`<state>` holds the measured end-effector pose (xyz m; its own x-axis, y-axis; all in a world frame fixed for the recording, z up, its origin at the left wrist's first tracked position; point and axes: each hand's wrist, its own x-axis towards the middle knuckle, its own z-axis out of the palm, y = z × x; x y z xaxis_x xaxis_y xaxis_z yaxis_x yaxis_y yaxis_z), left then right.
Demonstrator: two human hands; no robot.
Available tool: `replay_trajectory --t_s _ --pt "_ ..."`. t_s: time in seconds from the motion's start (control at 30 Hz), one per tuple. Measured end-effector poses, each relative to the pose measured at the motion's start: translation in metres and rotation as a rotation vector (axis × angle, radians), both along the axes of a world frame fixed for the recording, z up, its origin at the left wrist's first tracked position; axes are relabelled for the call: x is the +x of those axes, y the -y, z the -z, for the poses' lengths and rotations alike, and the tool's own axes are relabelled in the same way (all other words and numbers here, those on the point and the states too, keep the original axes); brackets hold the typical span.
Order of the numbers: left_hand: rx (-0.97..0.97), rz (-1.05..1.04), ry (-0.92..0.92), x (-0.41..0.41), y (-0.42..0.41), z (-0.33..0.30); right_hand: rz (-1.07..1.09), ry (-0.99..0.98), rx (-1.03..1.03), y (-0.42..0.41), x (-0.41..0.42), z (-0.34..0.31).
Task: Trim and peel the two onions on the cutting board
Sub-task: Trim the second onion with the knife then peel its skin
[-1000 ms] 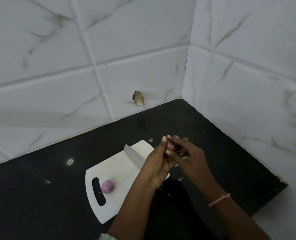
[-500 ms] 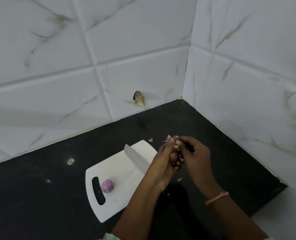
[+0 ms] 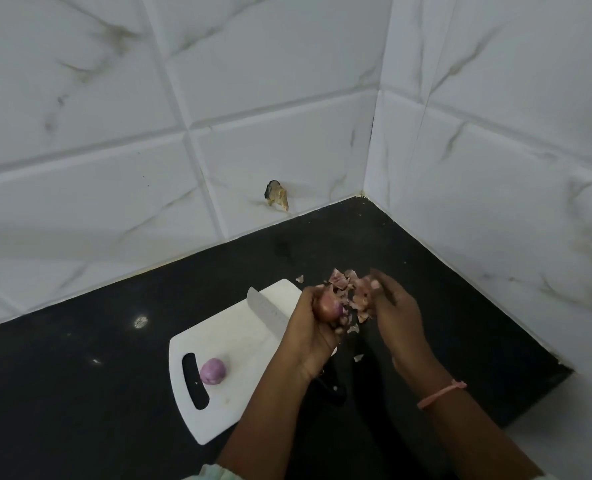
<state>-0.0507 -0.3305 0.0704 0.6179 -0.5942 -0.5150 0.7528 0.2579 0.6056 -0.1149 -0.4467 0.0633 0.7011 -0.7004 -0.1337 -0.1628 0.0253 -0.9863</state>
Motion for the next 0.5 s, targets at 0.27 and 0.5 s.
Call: replay_trajectory --t_s 0.27,0.5 --pt "-0.106 0.017 0.134 -0.004 -0.007 -0.006 -0.295 0.218 -0.268 -0.024 -0.005 -0.012" --pt "-0.044 -0.037 0.285 -0.007 -0.002 0.006 -0.208 0.203 -0.296 -0.026 0.002 -0.018"
